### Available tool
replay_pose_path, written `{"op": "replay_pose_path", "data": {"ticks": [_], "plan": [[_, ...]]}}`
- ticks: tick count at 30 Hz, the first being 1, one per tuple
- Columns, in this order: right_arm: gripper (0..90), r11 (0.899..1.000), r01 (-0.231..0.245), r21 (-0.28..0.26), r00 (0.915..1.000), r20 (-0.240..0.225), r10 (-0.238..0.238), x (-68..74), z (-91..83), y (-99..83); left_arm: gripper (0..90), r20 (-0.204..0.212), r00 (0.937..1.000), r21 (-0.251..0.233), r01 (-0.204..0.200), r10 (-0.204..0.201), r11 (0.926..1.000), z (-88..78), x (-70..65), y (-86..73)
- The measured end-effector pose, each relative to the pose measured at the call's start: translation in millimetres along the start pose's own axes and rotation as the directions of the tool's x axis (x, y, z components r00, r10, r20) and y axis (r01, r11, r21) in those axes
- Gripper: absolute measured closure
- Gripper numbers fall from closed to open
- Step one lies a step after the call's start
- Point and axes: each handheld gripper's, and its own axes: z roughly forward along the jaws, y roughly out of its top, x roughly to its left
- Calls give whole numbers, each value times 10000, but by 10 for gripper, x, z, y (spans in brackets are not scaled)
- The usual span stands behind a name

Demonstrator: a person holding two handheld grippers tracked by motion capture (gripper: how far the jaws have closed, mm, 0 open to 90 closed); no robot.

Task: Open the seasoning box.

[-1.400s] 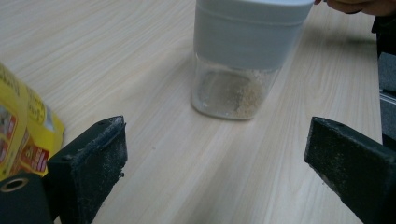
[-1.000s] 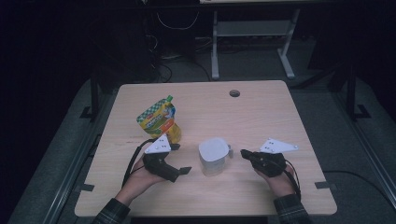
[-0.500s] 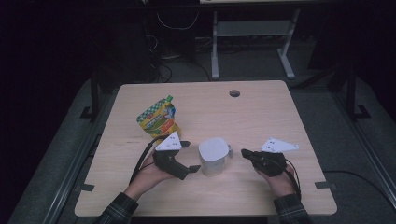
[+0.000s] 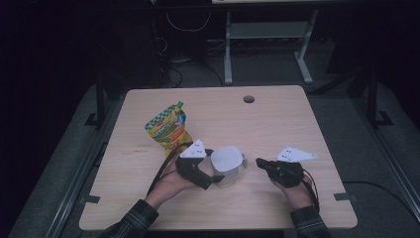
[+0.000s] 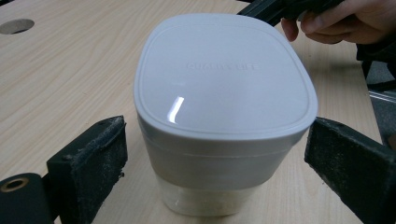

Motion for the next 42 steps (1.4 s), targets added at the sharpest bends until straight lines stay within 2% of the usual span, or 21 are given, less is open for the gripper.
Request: {"op": "replay_pose_path", "data": {"ticks": [4,10,42], "plan": [[896,10000,16,4,10000,-10,-16,-3,3,-2,136,54,10000,-32,5,-5,10000,11,2,-3],[896,10000,9,-11,10000,-2,-9,-7,2,-3,168,24,10000,-35,-42,42,10000,-3,10,-5],[894,10000,2,-28,10000,50,-2,-8,-6,-3,185,72,9999,-306,119,-117,9995,-92,9,61]]}}
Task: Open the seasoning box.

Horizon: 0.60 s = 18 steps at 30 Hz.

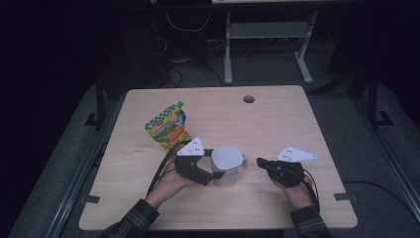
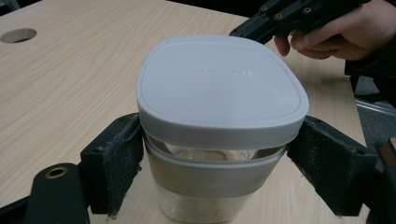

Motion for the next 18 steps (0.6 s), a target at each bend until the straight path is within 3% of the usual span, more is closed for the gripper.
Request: {"op": "replay_pose_path", "data": {"ticks": [18], "plan": [[897,10000,14,34,10000,-23,-14,2,3,1,186,61,10000,-169,48,-47,9998,-8,-9,102]]}}
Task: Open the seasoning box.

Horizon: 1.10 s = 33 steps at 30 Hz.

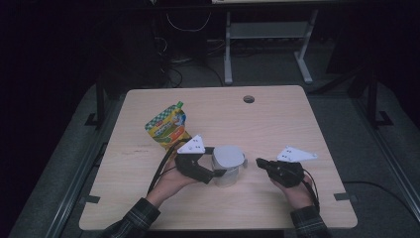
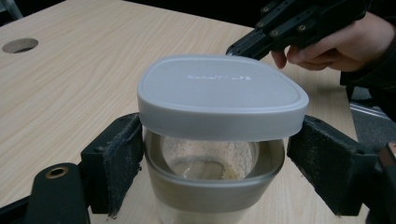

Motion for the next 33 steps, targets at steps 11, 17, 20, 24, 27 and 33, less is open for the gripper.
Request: {"op": "replay_pose_path", "data": {"ticks": [11,17,20,24,27,33], "plan": [[896,10000,-35,2,10000,-12,35,-5,-2,-1,180,66,9999,-130,153,-152,9998,14,2,32],[896,9999,-118,6,9999,-49,118,-10,2,-7,211,114,9997,-284,237,-234,9993,14,14,44],[896,9999,-123,-10,9999,-46,122,-11,1,-7,237,68,9995,-329,309,-307,9990,21,30,46],[896,9999,-123,-22,9999,-27,123,-17,-3,-7,299,-40,9991,-323,423,-425,9986,10,47,50],[895,9999,-110,-27,9999,-13,110,-21,-5,-7,349,-102,9987,-325,487,-491,9983,4,55,52],[894,9999,-112,-34,9999,23,112,-19,-8,-6,455,-429,9967,-296,680,-692,9972,-17,81,57]]}}
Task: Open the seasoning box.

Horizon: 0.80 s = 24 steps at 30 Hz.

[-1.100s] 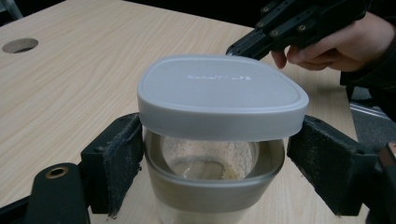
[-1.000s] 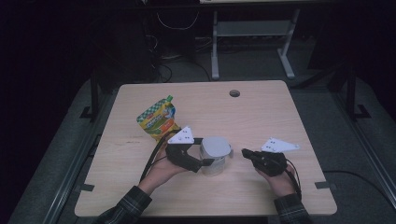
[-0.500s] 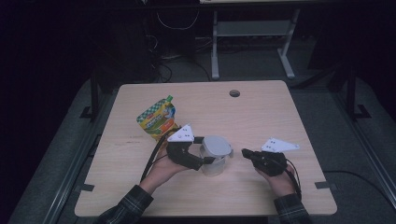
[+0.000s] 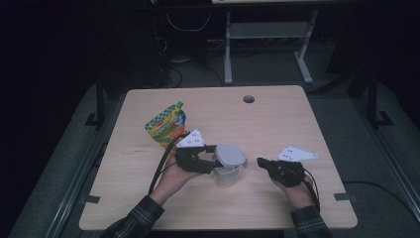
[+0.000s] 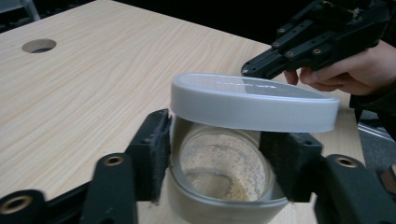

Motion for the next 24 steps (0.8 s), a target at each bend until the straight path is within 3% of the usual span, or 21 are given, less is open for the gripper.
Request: {"op": "replay_pose_path", "data": {"ticks": [8,16,24], "plan": [[896,10000,39,-8,10000,27,-39,3,-4,3,647,-381,9990,32,223,-222,9997,-31,43,0],[896,10000,38,-8,10000,33,-38,3,-5,3,900,-750,9965,83,371,-364,9993,-68,98,-7],[896,10000,20,-3,10000,17,-20,6,-4,5,900,-291,9982,-43,520,-521,9986,-91,96,26]]}}
